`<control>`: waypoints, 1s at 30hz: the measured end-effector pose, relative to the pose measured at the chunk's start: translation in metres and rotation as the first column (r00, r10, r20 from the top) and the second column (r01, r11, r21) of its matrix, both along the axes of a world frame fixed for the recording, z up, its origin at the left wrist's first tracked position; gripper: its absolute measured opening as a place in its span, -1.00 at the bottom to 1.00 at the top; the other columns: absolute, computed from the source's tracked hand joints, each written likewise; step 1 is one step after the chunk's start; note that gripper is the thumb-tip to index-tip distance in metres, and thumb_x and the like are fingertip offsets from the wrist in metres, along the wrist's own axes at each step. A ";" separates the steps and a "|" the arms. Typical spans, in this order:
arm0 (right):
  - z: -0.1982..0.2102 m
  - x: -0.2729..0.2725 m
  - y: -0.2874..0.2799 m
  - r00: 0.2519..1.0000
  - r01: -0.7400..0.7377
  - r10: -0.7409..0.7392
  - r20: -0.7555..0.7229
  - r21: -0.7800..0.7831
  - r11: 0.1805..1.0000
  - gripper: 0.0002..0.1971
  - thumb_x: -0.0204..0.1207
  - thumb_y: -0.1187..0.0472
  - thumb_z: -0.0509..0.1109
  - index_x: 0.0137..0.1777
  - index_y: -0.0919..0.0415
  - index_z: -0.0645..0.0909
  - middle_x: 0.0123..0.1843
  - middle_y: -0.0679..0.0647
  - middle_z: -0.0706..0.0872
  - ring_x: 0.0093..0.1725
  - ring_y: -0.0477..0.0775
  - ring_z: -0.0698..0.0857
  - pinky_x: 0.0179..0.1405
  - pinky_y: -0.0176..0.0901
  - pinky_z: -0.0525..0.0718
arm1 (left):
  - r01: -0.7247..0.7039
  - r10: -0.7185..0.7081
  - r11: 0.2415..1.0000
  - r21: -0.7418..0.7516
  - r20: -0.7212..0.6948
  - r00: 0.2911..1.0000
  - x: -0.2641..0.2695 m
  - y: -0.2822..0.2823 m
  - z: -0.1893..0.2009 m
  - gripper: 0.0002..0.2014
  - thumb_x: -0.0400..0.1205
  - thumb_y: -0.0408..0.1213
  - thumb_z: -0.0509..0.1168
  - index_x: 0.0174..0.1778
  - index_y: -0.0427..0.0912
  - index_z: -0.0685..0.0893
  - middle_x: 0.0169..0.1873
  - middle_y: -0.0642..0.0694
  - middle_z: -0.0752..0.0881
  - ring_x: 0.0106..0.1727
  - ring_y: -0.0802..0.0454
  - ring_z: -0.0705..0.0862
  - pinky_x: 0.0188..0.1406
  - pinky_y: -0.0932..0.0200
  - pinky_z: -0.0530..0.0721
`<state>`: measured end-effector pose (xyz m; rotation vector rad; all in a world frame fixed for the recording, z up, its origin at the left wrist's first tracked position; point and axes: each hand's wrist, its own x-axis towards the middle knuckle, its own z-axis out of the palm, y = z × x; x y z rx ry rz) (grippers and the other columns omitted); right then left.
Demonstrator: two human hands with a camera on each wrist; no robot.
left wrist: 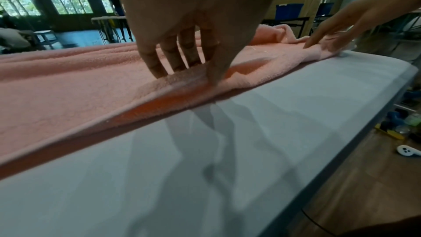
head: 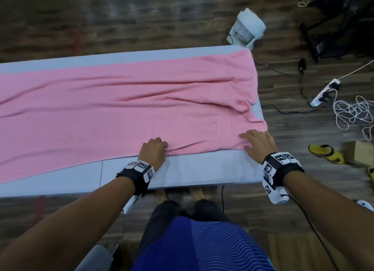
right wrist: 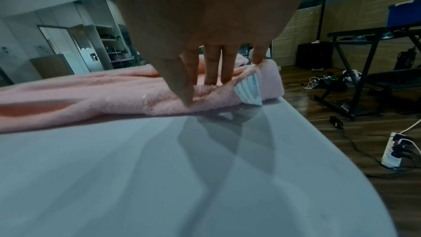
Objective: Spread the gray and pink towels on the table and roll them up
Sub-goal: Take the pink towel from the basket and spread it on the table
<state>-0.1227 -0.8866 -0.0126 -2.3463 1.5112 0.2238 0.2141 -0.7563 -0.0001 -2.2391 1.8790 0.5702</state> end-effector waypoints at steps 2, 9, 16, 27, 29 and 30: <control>-0.002 -0.004 -0.001 0.999 0.003 -0.004 -0.038 -0.026 1.000 -0.65 0.43 0.26 0.40 0.22 0.03 0.64 0.13 0.07 0.62 0.25 0.18 0.56 0.49 0.16 0.18 | -0.037 0.034 0.998 -0.049 -0.067 0.997 0.001 0.006 0.003 -0.76 0.60 -0.38 0.18 0.13 -0.18 0.67 0.01 -0.15 0.66 0.03 -0.20 0.61 -0.14 0.06 0.45; 0.009 -0.029 0.055 1.000 0.015 -0.013 0.019 -0.103 0.995 -0.78 0.23 0.34 0.52 -0.20 0.08 0.59 -0.26 0.00 0.66 -0.18 0.16 0.68 0.20 0.09 0.35 | -0.118 0.081 0.984 -0.135 -0.252 0.964 -0.010 0.044 0.020 -0.77 0.64 -0.31 0.21 0.15 -0.22 0.68 -0.02 -0.14 0.74 0.03 -0.15 0.64 -0.05 -0.03 0.63; 0.002 -0.034 0.134 0.996 0.089 -0.090 0.002 0.075 0.993 -0.69 0.36 0.08 0.56 0.09 0.08 0.68 0.03 0.07 0.66 0.04 0.19 0.64 -0.01 0.05 0.53 | -0.069 0.017 0.986 -0.150 -0.326 0.945 -0.016 0.090 0.017 -0.75 0.59 -0.37 0.24 0.14 -0.22 0.71 -0.07 -0.17 0.74 0.05 -0.19 0.65 -0.02 -0.02 0.60; 0.031 0.166 0.191 0.954 -0.016 -0.071 0.290 0.285 0.959 -0.87 0.53 0.16 0.38 0.06 0.08 0.65 -0.01 0.07 0.75 -0.01 0.16 0.69 0.03 0.04 0.66 | 0.139 -0.171 0.985 -0.104 -0.436 0.884 0.011 0.121 0.018 -0.67 0.59 -0.36 0.26 0.28 -0.18 0.47 0.04 -0.18 0.72 0.01 -0.18 0.64 -0.09 0.03 0.55; 0.028 0.162 0.197 0.944 0.022 -0.105 0.314 0.257 0.966 -0.90 0.53 0.15 0.40 0.01 0.08 0.68 -0.09 0.05 0.78 -0.07 0.11 0.71 -0.01 0.02 0.68 | 0.164 -0.169 0.986 -0.042 -0.265 0.949 0.037 0.135 0.010 -0.69 0.57 -0.45 0.21 0.25 -0.21 0.51 0.07 -0.20 0.67 0.05 -0.19 0.58 -0.09 0.02 0.47; 0.027 0.160 0.198 0.946 0.024 -0.103 0.307 0.252 0.967 -0.90 0.53 0.12 0.41 0.00 0.07 0.69 -0.10 0.02 0.77 -0.09 0.08 0.70 -0.03 0.01 0.69 | 0.162 -0.163 0.987 -0.023 -0.183 0.970 0.052 0.143 0.007 -0.69 0.56 -0.47 0.20 0.23 -0.22 0.54 0.07 -0.20 0.64 0.05 -0.18 0.56 -0.09 0.03 0.43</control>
